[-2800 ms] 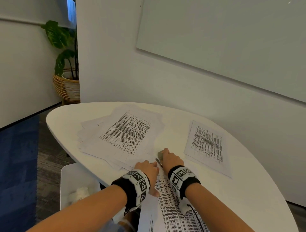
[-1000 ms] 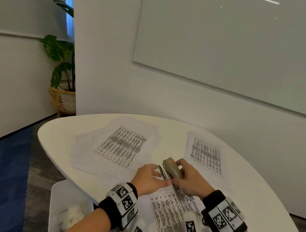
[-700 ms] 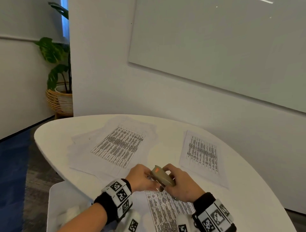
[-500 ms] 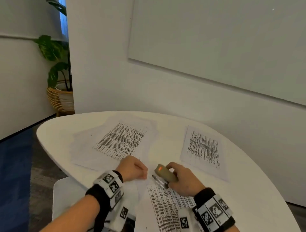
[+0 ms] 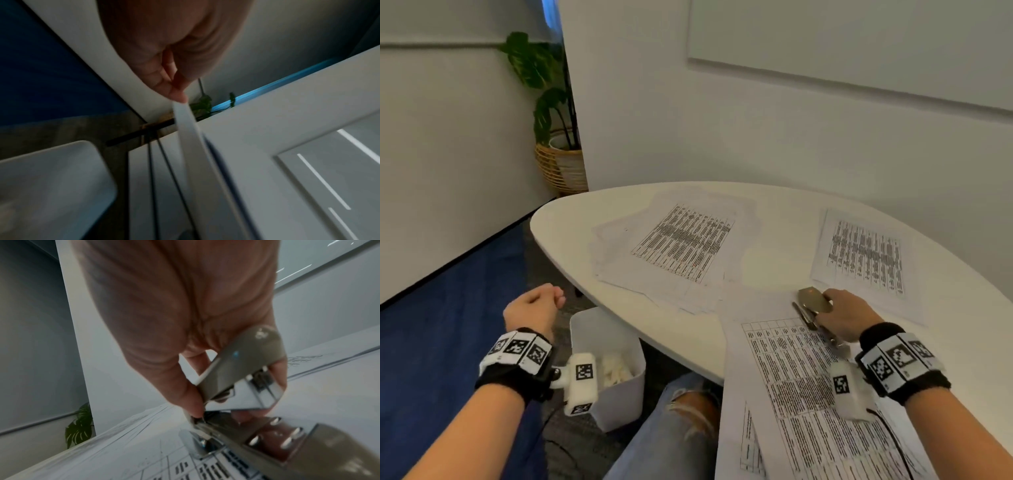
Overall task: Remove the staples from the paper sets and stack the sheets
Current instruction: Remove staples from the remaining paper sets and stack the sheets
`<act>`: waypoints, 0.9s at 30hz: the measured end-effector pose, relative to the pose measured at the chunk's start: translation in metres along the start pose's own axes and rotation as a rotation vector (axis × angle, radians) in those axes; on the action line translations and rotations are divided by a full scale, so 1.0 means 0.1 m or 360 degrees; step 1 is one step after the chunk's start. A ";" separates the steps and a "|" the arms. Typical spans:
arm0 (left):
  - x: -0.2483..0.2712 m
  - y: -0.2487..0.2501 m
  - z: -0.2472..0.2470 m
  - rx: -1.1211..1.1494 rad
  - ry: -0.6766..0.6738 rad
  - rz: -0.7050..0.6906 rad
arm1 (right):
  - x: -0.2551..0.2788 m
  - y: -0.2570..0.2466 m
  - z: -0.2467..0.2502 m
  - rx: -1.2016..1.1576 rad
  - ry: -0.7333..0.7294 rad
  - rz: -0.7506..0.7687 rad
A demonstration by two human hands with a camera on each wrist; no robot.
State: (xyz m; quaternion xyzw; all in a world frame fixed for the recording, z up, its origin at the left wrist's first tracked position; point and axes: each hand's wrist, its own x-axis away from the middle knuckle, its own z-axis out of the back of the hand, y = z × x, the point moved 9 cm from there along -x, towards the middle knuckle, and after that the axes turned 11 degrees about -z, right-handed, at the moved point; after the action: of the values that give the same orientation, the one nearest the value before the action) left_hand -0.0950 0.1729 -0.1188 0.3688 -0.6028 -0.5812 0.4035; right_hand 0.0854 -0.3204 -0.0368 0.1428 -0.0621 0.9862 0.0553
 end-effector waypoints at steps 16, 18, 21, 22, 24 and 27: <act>0.17 0.90 -0.26 -0.0502 0.0132 -0.0844 | 0.12 0.48 0.17 -0.0681 0.0158 -0.0025; 0.22 1.26 -0.64 -0.0578 -0.0151 -0.1141 | 0.16 0.79 0.17 -0.0726 0.0207 -0.0091; 0.41 1.57 -1.44 -0.0805 -0.0738 -0.1483 | 0.18 1.14 0.04 -0.0482 0.0159 -0.0184; 0.50 1.58 -1.72 -0.0906 -0.0960 -0.1517 | 0.16 1.26 -0.02 -0.0378 0.0151 -0.0203; 0.68 1.50 -2.24 -0.1156 -0.1342 -0.1494 | 0.10 1.44 -0.17 -0.0191 0.0105 -0.0212; 0.87 1.31 -2.83 -0.1601 -0.1675 -0.1414 | 0.06 1.59 -0.34 -0.0087 0.0136 -0.0207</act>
State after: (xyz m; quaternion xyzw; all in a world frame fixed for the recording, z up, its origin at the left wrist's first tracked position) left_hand 0.1322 -0.0138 0.0168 0.0299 -0.1812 -0.9798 -0.0789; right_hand 0.0503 -0.4717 -0.0845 0.1028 -0.0772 0.9837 0.1258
